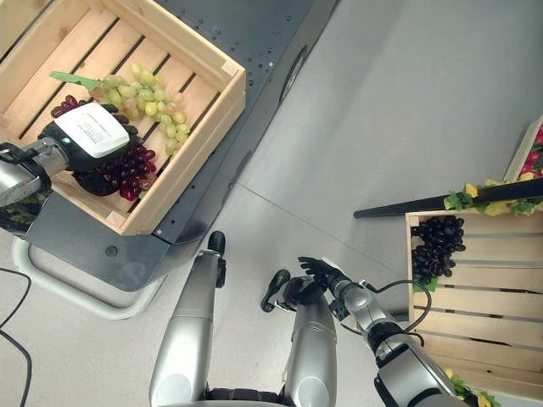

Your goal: Pick up the fruits from the basket on one side to the basket on the other side

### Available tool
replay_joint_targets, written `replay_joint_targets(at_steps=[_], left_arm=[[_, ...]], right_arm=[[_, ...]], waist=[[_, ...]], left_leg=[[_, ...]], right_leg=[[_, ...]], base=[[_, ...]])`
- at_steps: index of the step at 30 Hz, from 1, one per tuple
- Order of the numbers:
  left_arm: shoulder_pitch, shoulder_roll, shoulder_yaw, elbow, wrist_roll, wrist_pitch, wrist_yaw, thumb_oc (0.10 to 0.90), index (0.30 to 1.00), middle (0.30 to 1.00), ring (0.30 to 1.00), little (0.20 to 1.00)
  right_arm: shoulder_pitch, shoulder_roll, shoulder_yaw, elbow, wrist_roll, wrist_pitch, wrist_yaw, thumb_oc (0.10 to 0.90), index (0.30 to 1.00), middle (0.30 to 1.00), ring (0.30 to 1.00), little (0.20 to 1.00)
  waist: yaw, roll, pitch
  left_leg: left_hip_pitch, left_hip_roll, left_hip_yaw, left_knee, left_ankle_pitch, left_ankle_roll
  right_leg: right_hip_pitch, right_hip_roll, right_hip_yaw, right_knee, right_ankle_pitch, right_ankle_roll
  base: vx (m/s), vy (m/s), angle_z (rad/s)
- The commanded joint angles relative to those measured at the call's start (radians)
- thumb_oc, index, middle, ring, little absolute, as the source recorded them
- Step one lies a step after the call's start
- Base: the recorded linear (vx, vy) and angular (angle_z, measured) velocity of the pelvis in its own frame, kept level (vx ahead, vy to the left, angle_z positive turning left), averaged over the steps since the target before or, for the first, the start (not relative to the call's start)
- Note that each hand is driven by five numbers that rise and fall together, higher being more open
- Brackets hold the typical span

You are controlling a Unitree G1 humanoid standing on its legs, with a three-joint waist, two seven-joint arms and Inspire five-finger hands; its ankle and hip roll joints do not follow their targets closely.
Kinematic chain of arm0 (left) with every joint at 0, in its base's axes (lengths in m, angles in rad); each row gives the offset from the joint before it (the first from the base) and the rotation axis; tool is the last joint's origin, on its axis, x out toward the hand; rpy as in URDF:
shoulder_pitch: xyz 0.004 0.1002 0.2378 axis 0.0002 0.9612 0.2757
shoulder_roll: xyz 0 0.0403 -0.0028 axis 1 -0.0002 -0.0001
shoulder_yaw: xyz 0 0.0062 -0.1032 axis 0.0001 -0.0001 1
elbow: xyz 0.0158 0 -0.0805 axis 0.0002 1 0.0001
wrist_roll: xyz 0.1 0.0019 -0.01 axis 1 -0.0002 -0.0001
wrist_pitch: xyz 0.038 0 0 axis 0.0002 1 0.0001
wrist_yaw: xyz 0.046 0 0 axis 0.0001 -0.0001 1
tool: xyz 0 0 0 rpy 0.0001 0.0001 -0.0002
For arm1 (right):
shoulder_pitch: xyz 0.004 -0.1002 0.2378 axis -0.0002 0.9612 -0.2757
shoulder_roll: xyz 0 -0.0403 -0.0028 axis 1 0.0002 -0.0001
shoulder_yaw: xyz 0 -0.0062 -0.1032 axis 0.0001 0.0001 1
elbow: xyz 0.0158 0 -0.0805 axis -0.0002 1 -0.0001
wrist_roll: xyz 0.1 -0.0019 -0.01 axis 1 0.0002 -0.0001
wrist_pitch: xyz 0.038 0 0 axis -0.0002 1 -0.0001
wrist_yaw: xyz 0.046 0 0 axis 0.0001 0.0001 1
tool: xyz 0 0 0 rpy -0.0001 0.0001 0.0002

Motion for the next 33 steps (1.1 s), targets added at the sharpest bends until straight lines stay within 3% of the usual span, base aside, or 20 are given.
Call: replay_joint_targets(at_steps=[1,2,4,11,21,27,33], left_arm=[[-0.045,0.015,0.008,-0.015,-0.146,-0.059,-0.046,0.8,0.9,0.9,0.9,0.9],[-0.034,0.01,0.008,-0.009,-0.154,-0.059,-0.052,0.695,0.742,0.742,0.742,0.742],[-0.022,0.002,0.007,0.009,-0.167,-0.07,-0.056,0.4,0.3,0.3,0.3,0.3],[0.026,-0.011,0.034,0.046,-0.174,-0.095,-0.02,0.4,0.3,0.3,0.3,0.3],[0.105,-0.011,0.099,0.063,-0.183,-0.096,0.06,0.4,0.3,0.3,0.3,0.3],[0.2,-0.016,0.194,0.078,-0.375,-0.045,0.06,0.4,0.3,0.3,0.3,0.3],[0.361,-0.057,0.398,0.123,-0.662,-0.034,0.163,0.4,0.3,0.3,0.3,0.3]], right_arm=[[0.033,-0.045,-0.025,-0.004,0.054,-0.054,0.002,0.8,0.9,0.9,0.9,0.9],[0.034,-0.044,-0.025,-0.003,0.056,-0.056,0.001,0.8,0.9,0.9,0.9,0.9],[0.028,-0.046,-0.026,-0.002,0.058,-0.061,-0.006,0.8,0.9,0.9,0.9,0.9],[0.007,-0.057,-0.025,-0.007,0.046,-0.042,-0.015,0.8,0.9,0.9,0.9,0.9],[0.033,-0.059,-0.046,0.01,0.023,-0.029,-0.016,0.8,0.9,0.9,0.9,0.9],[0.055,-0.059,-0.059,0.002,0.017,-0.038,-0.013,0.8,0.9,0.9,0.9,0.9],[0.098,-0.049,-0.079,-0.013,0.025,-0.036,-0.038,0.8,0.9,0.9,0.9,0.9]], waist=[[-0.003,0.018,-0.013],[-0.003,0.018,-0.013],[-0.007,0.021,-0.013],[-0.014,0.03,-0.013],[-0.015,0.049,-0.013],[-0.01,0.06,-0.013],[-0.006,0.083,-0.034]], left_leg=[[0.102,-0.027,0.076,-0.027,-0.134,0.067],[0.108,-0.026,0.079,-0.029,-0.137,0.068],[0.103,-0.028,0.08,-0.029,-0.136,0.065],[0.132,-0.025,0.091,-0.048,-0.129,0.061],[0.269,-0.033,0.09,-0.115,-0.125,0.06],[0.413,-0.048,0.093,-0.226,-0.1,0.061],[0.542,-0.067,0.093,-0.306,-0.09,0.064]], right_leg=[[0.013,0.027,0.007,-0.054,0.115,-0.02],[0.018,0.029,0.01,-0.057,0.114,-0.019],[0.01,0.027,0.012,-0.055,0.113,-0.02],[0.027,0.027,0.017,-0.067,0.114,-0.019],[0.141,0.025,0.036,-0.123,0.127,-0.007],[0.269,0.027,0.044,-0.241,0.179,0.021],[0.387,0.027,0.055,-0.331,0.198,0.033]], base=[[0.0,0.0,0.0],[0.0,0.0,0.0],[0.0,0.0,0.0],[-0.02,0.004,-0.01],[-0.01,0.005,-0.04],[0.01,0.009,-0.13],[0.04,-0.012,-0.09]])
